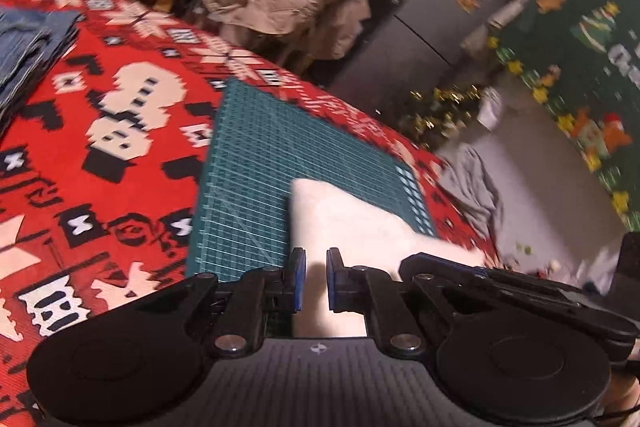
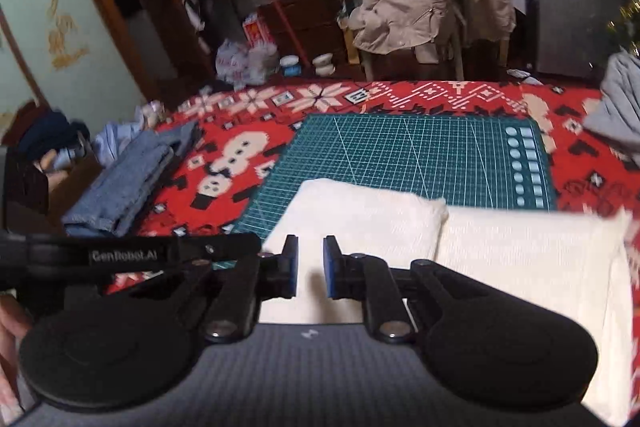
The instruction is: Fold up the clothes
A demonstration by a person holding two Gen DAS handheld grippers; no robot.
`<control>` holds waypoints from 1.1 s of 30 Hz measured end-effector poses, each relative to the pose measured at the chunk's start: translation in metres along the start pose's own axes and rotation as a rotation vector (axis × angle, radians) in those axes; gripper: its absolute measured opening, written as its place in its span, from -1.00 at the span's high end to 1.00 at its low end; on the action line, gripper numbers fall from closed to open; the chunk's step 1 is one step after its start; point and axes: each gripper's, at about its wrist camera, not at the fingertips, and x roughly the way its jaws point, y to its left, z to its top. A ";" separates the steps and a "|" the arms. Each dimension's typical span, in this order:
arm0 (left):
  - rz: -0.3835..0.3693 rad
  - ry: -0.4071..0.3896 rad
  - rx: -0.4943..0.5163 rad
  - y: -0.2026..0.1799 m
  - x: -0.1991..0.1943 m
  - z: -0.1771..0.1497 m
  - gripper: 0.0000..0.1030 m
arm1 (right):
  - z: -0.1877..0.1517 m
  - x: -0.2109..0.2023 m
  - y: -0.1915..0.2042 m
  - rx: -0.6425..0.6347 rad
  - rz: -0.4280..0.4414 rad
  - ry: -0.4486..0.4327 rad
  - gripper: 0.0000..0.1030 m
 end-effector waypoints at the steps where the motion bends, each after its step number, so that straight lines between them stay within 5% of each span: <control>1: 0.004 -0.005 -0.023 0.005 0.000 -0.001 0.84 | 0.002 0.005 0.001 -0.011 -0.001 0.004 0.72; 7: -0.021 0.017 -0.133 0.028 0.007 -0.008 0.96 | 0.010 0.033 0.009 -0.036 -0.006 0.028 0.72; 14: 0.055 0.043 0.060 -0.001 0.012 -0.020 1.00 | 0.006 0.055 0.017 -0.042 -0.035 0.051 0.72; 23: 0.033 0.036 0.047 0.005 -0.014 -0.034 1.00 | -0.021 0.035 0.040 -0.074 -0.044 0.065 0.69; 33: 0.049 0.094 0.204 -0.014 -0.038 -0.058 1.00 | -0.052 0.008 0.049 -0.029 -0.038 0.090 0.69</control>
